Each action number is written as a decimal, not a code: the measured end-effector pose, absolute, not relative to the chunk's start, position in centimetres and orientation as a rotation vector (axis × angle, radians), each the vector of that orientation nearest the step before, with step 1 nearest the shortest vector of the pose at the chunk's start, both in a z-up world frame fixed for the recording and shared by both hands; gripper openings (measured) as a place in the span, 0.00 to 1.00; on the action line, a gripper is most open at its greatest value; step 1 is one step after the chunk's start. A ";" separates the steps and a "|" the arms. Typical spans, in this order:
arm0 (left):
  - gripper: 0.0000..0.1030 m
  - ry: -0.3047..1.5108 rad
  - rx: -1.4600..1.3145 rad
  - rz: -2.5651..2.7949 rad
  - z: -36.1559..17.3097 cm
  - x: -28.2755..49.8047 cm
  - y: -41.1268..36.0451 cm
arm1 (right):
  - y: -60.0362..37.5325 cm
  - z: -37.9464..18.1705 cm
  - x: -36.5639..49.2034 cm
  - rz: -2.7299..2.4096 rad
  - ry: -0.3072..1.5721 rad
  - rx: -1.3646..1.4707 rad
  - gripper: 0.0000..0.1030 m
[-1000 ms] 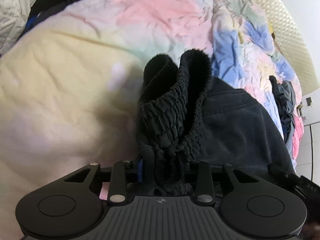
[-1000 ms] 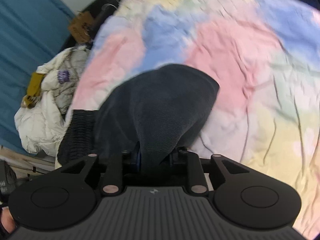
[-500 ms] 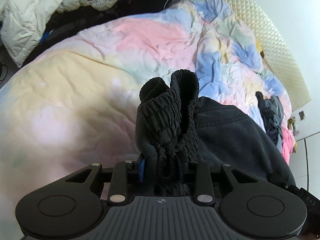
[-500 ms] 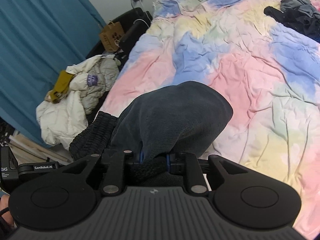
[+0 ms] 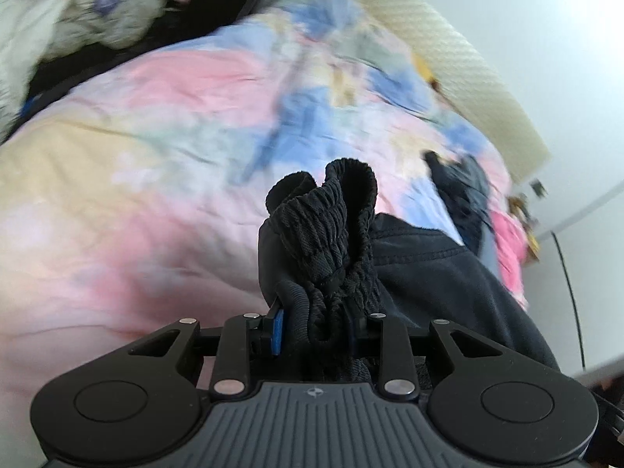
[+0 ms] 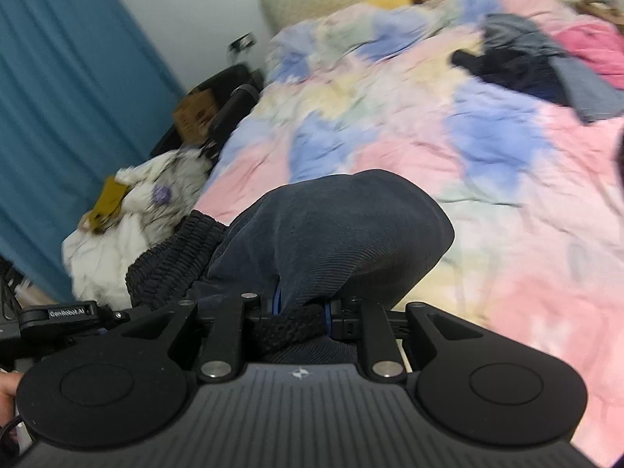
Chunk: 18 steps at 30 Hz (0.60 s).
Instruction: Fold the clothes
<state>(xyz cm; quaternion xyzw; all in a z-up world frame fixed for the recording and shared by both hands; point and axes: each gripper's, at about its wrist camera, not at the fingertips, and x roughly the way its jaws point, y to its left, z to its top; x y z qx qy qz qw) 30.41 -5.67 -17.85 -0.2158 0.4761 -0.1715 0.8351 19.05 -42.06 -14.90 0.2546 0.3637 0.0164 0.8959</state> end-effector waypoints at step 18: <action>0.29 1.051 -0.296 -0.716 -17.6 22.0 -35.0 | -63.0 -15.1 0.3 -0.303 0.594 0.646 0.19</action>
